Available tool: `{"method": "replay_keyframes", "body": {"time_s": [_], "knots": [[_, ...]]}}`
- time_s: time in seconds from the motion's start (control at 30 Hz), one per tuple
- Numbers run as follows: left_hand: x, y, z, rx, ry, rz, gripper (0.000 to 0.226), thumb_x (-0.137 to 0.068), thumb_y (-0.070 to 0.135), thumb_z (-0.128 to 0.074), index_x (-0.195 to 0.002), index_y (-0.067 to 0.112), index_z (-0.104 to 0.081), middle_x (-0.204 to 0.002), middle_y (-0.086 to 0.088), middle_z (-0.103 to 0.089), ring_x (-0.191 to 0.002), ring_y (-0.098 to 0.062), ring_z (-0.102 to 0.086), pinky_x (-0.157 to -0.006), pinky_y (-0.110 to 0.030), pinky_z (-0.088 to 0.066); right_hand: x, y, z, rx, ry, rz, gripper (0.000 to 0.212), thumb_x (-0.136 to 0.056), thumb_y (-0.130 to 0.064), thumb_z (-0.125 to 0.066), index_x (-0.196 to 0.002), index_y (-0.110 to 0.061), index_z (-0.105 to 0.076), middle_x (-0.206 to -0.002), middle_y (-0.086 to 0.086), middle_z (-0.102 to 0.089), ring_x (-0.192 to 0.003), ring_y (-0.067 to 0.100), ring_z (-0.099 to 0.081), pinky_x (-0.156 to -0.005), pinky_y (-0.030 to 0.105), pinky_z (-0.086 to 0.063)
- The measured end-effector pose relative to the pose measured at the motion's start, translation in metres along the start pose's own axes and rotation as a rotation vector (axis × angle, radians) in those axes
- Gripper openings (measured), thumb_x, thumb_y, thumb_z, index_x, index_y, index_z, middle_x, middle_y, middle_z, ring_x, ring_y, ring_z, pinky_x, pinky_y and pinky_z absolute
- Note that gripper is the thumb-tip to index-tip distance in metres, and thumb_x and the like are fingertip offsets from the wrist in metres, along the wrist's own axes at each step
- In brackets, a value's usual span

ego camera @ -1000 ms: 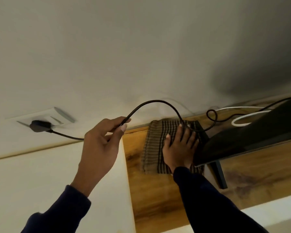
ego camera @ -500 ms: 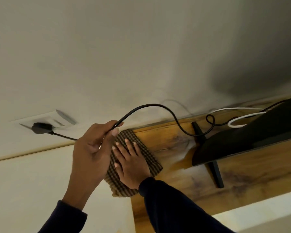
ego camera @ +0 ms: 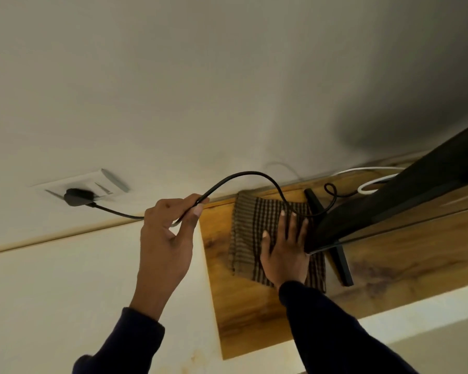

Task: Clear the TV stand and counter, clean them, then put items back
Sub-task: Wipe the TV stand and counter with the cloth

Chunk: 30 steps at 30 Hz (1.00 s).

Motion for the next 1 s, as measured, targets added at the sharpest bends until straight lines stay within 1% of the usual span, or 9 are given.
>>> {"method": "replay_keyframes", "body": {"time_s": [0.2,0.37,0.43,0.5,0.6,0.7,0.77,0.87,1.0], "knots": [[0.014,-0.012,-0.007,-0.098,-0.072,-0.010,0.024,-0.094,0.042,-0.059,-0.114,0.041,-0.072,-0.101,0.012,-0.056,-0.105,-0.021,-0.047,-0.076,-0.012,-0.039,0.087,-0.055,-0.023,0.112,-0.151,0.396,0.066,-0.103,-0.063,-0.020,-0.162,-0.034,-0.016,-0.171,0.003,-0.011,-0.157,0.037,-0.005,-0.124,0.062,-0.007],[0.024,-0.026,-0.005,-0.171,0.018,0.005,0.037,-0.090,0.053,-0.055,-0.117,0.037,-0.073,-0.102,0.010,-0.048,-0.107,-0.018,-0.041,-0.094,-0.051,-0.043,0.122,-0.063,-0.034,0.162,-0.272,0.772,0.062,-0.104,-0.061,-0.024,-0.161,-0.038,-0.015,-0.172,-0.003,-0.004,-0.158,0.030,0.004,-0.125,0.058,-0.004],[0.030,-0.031,-0.011,-0.190,0.040,0.011,0.037,-0.089,0.053,-0.057,-0.118,0.036,-0.073,-0.103,0.009,-0.044,-0.106,-0.017,-0.037,-0.089,-0.051,-0.045,0.116,-0.050,-0.030,0.214,-0.307,0.973,0.062,-0.105,-0.060,-0.026,-0.161,-0.040,-0.011,-0.172,-0.005,-0.003,-0.158,0.027,0.006,-0.126,0.053,0.001],[0.037,-0.041,-0.020,-0.178,0.016,0.034,0.037,-0.089,0.049,-0.059,-0.119,0.032,-0.073,-0.103,0.000,-0.046,-0.104,-0.018,-0.036,-0.080,-0.037,-0.046,0.102,-0.031,-0.020,0.245,-0.310,1.071,0.061,-0.105,-0.060,-0.028,-0.161,-0.042,-0.013,-0.171,-0.007,-0.007,-0.158,0.025,0.004,-0.127,0.051,0.003],[0.045,-0.058,-0.032,-0.201,-0.037,0.049,0.038,-0.092,0.048,-0.057,-0.120,0.028,-0.073,-0.087,-0.006,-0.051,-0.086,-0.024,-0.048,-0.067,-0.028,-0.038,0.069,0.005,-0.004,0.199,-0.248,0.862,0.060,-0.105,-0.062,-0.028,-0.160,-0.044,-0.014,-0.171,-0.012,-0.007,-0.158,0.020,0.004,-0.127,0.050,0.000],[0.044,-0.069,-0.044,-0.208,-0.080,0.046,0.029,-0.097,0.036,-0.060,-0.119,0.023,-0.074,-0.071,0.002,-0.050,-0.065,-0.011,-0.051,-0.063,-0.020,-0.040,0.051,0.045,0.010,0.144,-0.135,0.530,0.054,-0.106,-0.057,-0.027,-0.159,-0.044,-0.023,-0.169,-0.013,-0.015,-0.157,0.022,-0.014,-0.126,0.052,-0.014],[0.045,-0.073,-0.050,-0.227,-0.097,0.022,0.028,-0.099,0.023,-0.061,-0.125,0.019,-0.070,-0.080,0.006,-0.061,-0.074,-0.005,-0.058,-0.074,-0.013,-0.045,0.060,0.065,0.010,0.098,-0.057,0.329,0.052,-0.108,-0.052,-0.023,-0.158,-0.042,-0.026,-0.167,-0.010,-0.025,-0.155,0.023,-0.021,-0.127,0.049,-0.015],[0.058,-0.082,-0.060,-0.195,-0.157,0.043,0.039,-0.099,0.020,-0.061,-0.138,0.019,-0.059,-0.109,0.006,-0.069,-0.097,-0.008,-0.064,-0.091,-0.026,-0.048,0.092,0.073,0.002,0.042,0.052,0.042,0.054,-0.108,-0.046,-0.019,-0.159,-0.034,-0.028,-0.167,-0.003,-0.026,-0.156,0.025,-0.017,-0.127,0.048,-0.014],[0.093,-0.091,-0.062,-0.192,-0.148,0.099,0.040,-0.099,0.019,-0.060,-0.139,0.021,-0.058,-0.112,0.005,-0.071,-0.103,-0.010,-0.065,-0.094,-0.032,-0.051,0.148,0.038,-0.020,0.031,0.048,0.103,0.055,-0.108,-0.041,-0.022,-0.161,-0.026,-0.025,-0.169,0.001,-0.019,-0.156,0.029,-0.016,-0.124,0.051,-0.016]]}}
Point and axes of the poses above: each hand's wrist, its own x-axis away from the middle knuckle, its own z-axis out of the back of the hand, y = z × x, the point moved 9 cm from there along -x, towards the middle knuckle
